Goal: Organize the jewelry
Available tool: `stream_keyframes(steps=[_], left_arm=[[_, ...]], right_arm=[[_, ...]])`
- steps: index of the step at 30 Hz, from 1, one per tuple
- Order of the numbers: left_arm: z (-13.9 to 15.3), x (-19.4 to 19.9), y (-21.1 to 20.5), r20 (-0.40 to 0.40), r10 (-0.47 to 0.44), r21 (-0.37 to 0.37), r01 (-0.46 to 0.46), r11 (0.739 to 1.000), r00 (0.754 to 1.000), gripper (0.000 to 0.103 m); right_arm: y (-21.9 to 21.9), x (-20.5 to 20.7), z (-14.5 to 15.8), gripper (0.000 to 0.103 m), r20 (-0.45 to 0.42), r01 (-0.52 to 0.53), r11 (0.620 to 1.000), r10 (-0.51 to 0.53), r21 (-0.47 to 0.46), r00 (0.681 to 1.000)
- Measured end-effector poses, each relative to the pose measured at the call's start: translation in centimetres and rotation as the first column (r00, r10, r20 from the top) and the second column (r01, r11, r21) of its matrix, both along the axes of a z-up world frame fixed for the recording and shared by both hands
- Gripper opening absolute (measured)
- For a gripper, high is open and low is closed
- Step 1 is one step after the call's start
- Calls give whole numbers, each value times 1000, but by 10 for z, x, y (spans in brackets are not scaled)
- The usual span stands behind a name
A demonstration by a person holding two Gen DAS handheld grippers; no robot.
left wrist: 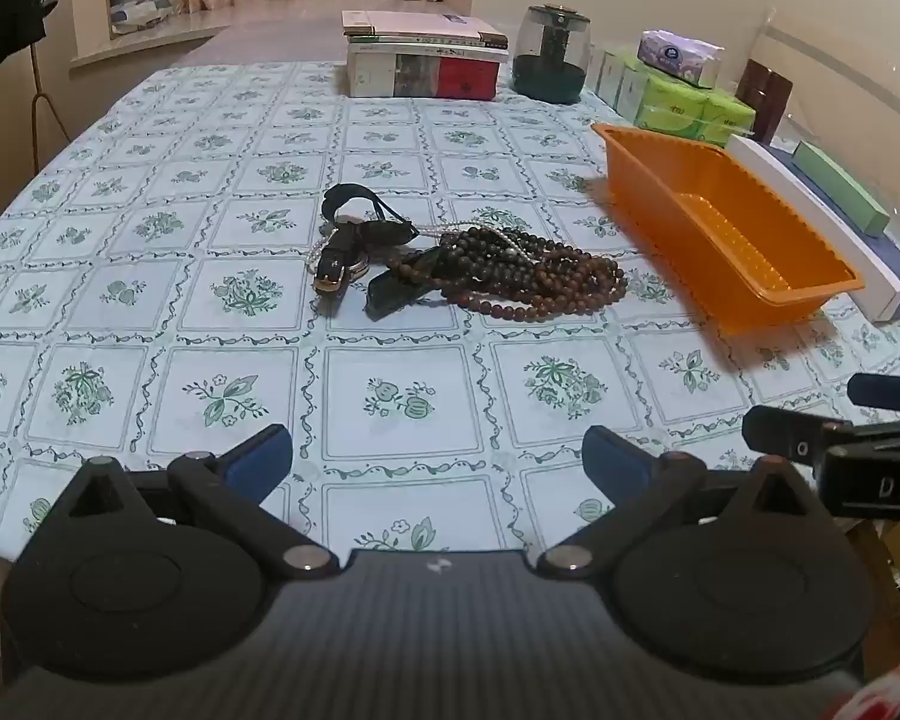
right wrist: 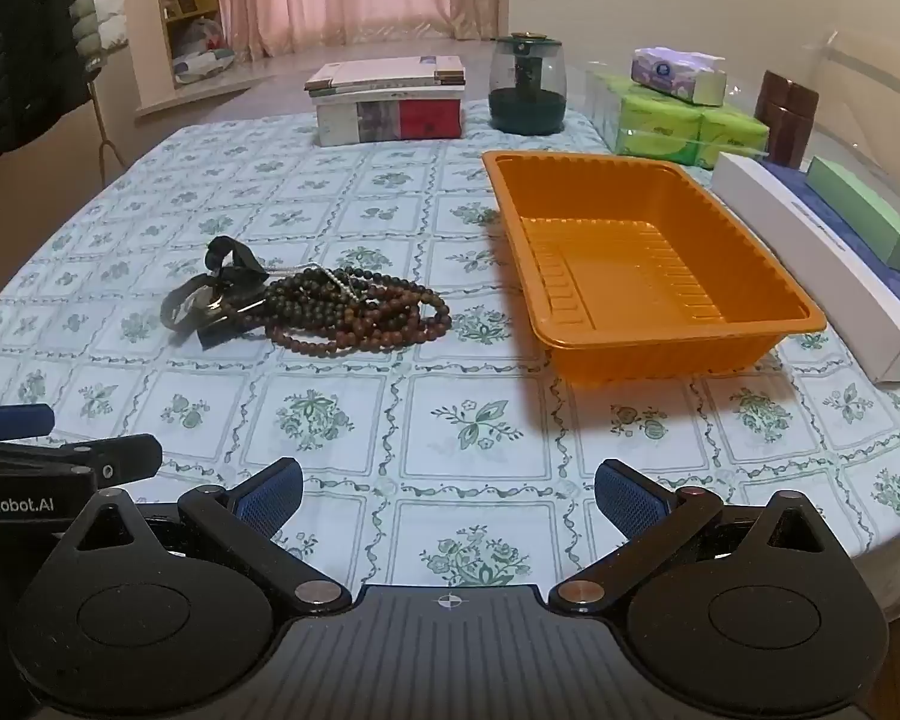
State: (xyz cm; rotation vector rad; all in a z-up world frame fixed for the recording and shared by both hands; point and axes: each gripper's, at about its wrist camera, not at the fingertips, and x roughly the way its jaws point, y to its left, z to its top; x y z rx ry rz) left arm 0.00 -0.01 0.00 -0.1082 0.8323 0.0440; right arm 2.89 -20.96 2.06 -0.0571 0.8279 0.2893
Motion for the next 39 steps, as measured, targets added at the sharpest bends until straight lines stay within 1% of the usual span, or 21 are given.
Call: stream_keyframes(steps=[1, 4, 6, 8, 12, 39], left_arm=[[0, 1, 0, -18, 1, -3, -1, 1000, 1000, 102], [0, 4, -4, -15, -9, 5, 9, 1000, 1000, 102], [-3, 3, -8, -12, -15, 1, 15, 1000, 1000, 102], [-2, 4, -3, -5, -14, -16, 14, 1000, 1000, 102], [-2, 0, -4, 13, -14, -18, 14, 1000, 1000, 102], [2, -1, 2, 16, -10, -19, 10, 1000, 1000, 102]], right_arm=[[0, 0, 0, 103, 3, -1, 1000, 1, 0, 1000], [-1, 1, -1, 103, 6, -2, 1000, 2, -5, 1000], [-2, 1, -1, 103, 5, 0, 1000, 0, -5, 1000], [2, 1, -1, 103, 1, -1, 1000, 1, -7, 1000], [3, 2, -1, 103, -3, 1, 1000, -1, -9, 1000], [-1, 3, 0, 103, -3, 9, 1000, -9, -4, 1000]])
